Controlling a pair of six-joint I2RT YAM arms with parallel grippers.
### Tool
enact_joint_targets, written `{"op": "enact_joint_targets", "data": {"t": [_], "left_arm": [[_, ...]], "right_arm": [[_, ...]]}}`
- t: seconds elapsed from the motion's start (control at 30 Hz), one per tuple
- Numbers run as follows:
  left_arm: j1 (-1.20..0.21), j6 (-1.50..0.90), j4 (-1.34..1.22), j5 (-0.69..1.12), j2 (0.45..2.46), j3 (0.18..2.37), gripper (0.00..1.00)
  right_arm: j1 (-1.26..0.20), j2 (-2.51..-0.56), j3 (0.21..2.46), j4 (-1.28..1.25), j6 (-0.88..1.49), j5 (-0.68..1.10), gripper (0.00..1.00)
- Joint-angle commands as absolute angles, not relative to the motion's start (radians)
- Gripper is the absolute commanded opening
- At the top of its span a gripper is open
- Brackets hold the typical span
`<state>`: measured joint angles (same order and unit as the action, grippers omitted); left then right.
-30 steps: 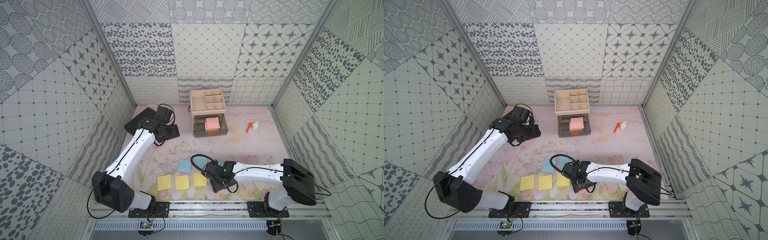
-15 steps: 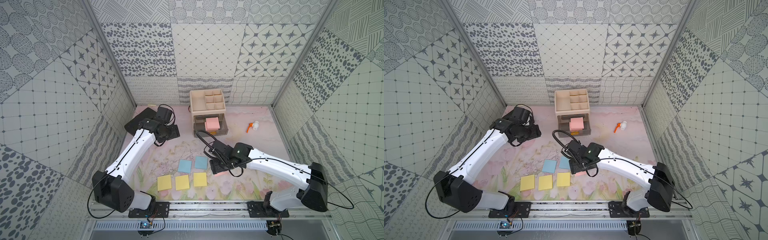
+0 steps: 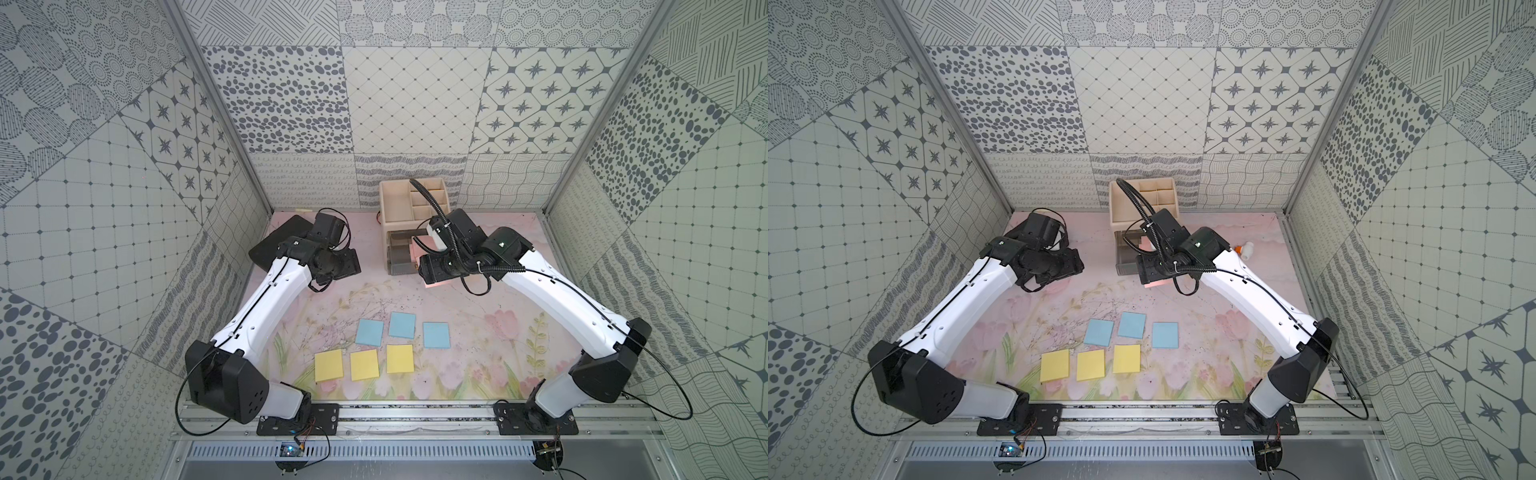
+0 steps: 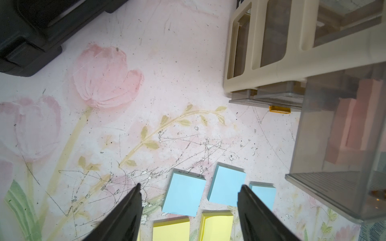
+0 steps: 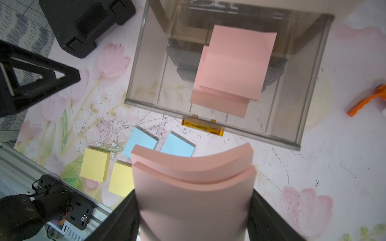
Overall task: Please put the sticky notes in the drawer by color
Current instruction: Place the sticky notes in the drawer.
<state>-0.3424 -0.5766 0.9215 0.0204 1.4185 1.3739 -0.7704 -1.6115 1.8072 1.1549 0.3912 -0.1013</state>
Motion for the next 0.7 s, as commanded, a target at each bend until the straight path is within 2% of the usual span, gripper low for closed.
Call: {"op": "enact_joint_targets", "data": {"t": [0.0,0.37,0.67], "left_arm": [[-0.337,-0.592,0.895,0.046,1.420,1.387,0.75],[-0.336,-0.581,0.898,0.044,1.422,1.390,0.75],[-0.336,-0.572,0.897,0.035,1.442,1.399,0.75]], "right_arm": [[-0.741,-1.673,1.912,1.128,0.299,-0.092,0.77],[-0.675,-1.850,2.111,1.106,0.249,-0.095,0.77],[-0.661,-1.879,2.032,1.029,0.227,-0.152,0.77]]}}
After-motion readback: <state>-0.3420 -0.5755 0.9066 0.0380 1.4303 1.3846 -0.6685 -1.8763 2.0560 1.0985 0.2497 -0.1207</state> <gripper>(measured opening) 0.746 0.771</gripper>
